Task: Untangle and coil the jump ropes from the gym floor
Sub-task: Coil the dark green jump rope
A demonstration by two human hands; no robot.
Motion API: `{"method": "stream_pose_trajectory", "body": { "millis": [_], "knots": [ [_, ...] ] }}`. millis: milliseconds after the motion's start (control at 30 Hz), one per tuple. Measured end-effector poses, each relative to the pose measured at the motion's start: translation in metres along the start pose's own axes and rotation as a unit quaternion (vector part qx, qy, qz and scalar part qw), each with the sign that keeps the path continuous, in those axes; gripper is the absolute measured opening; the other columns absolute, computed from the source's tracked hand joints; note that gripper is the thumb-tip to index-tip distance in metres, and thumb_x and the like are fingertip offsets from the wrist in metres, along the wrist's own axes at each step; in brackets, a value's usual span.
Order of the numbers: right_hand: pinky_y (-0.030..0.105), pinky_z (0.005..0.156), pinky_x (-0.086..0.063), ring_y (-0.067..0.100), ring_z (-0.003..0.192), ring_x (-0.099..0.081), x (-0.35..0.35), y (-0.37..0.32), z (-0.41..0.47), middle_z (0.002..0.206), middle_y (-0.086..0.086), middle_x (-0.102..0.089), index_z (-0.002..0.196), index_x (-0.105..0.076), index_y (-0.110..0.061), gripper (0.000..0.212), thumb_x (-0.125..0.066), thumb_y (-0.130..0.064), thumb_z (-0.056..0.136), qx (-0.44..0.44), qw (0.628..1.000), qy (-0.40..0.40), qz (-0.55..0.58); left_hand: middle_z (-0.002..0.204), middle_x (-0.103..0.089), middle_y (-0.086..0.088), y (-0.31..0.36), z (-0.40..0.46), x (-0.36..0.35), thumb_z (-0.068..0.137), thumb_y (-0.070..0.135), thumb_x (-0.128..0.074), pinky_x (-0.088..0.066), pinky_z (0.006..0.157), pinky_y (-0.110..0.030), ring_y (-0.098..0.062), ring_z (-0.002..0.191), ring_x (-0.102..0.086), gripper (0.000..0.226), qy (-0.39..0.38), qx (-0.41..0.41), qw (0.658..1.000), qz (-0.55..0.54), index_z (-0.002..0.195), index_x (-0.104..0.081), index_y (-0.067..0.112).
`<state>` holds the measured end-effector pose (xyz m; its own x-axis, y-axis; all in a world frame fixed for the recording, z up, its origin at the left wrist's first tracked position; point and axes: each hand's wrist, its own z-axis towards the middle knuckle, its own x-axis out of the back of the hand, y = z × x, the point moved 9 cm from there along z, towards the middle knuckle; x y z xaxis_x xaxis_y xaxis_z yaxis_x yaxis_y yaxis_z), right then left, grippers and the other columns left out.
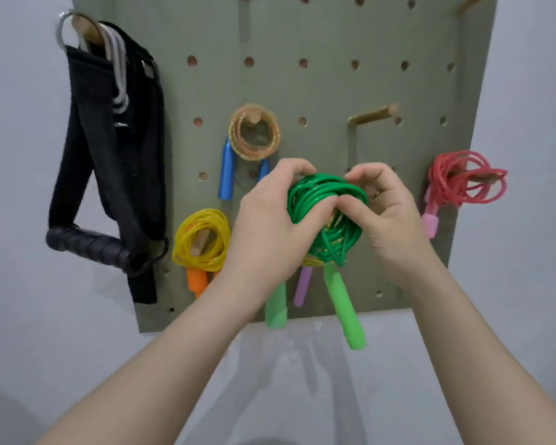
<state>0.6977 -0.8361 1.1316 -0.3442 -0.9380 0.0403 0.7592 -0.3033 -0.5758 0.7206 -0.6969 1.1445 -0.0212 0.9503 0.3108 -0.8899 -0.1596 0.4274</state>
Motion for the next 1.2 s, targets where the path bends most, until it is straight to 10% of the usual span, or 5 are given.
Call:
{"method": "stream_pose_trajectory", "body": {
  "millis": [333,567,667,767,1200],
  "knots": [
    [0.008,0.082,-0.038,0.001,0.09,-0.05,0.086,-0.034,0.073,0.1,-0.003,-0.055,0.104,-0.058,-0.007,0.018,-0.054,-0.012,0.088,0.217,0.909,0.163,-0.316,0.098,-0.058,0.005,0.019,0.107,-0.076,0.091,0.024,-0.057,-0.041,0.07,-0.02,-0.001,0.071,-0.05,0.024,0.0,-0.09,0.995,-0.033,0.114,-0.053,0.017],
    [0.034,0.085,-0.05,0.011,0.088,-0.059,0.089,0.02,0.14,0.092,-0.005,-0.062,0.092,-0.056,-0.025,0.013,-0.051,-0.014,0.086,0.1,0.978,0.079,-0.168,0.096,-0.059,0.005,-0.022,0.149,-0.093,0.095,0.031,-0.047,-0.041,0.08,-0.024,-0.015,0.095,-0.055,0.017,0.054,-0.007,0.998,-0.002,0.103,-0.055,0.018],
    [0.028,0.086,-0.044,0.021,0.093,-0.057,0.085,0.045,0.146,0.1,0.008,-0.06,0.094,-0.064,-0.016,0.017,-0.051,-0.011,0.084,0.112,0.943,0.138,-0.281,0.113,-0.056,-0.006,-0.043,0.151,-0.105,0.088,0.05,-0.024,-0.036,0.099,-0.037,-0.027,0.113,-0.048,0.052,0.048,0.013,0.998,0.028,0.101,-0.059,0.014],
    [0.038,0.086,-0.041,0.033,0.099,-0.052,0.077,0.052,0.137,0.113,0.011,-0.058,0.107,-0.066,-0.013,0.025,-0.052,-0.012,0.087,0.156,0.879,0.226,-0.39,0.139,-0.039,-0.001,-0.045,0.144,-0.119,0.076,0.066,-0.016,-0.018,0.111,-0.036,-0.019,0.134,-0.026,0.081,0.012,0.013,0.999,0.03,0.14,-0.037,0.02],
    [0.038,0.117,-0.01,0.024,0.146,-0.006,0.063,0.071,0.137,0.159,0.006,-0.006,0.15,-0.004,-0.008,0.064,-0.035,-0.015,0.095,0.079,0.846,0.112,-0.515,0.159,0.0,0.006,-0.06,0.143,-0.119,0.097,0.037,-0.025,-0.014,0.107,-0.042,-0.026,0.143,-0.007,0.058,0.03,-0.068,0.913,0.401,0.149,-0.001,0.035]
  ]
}}
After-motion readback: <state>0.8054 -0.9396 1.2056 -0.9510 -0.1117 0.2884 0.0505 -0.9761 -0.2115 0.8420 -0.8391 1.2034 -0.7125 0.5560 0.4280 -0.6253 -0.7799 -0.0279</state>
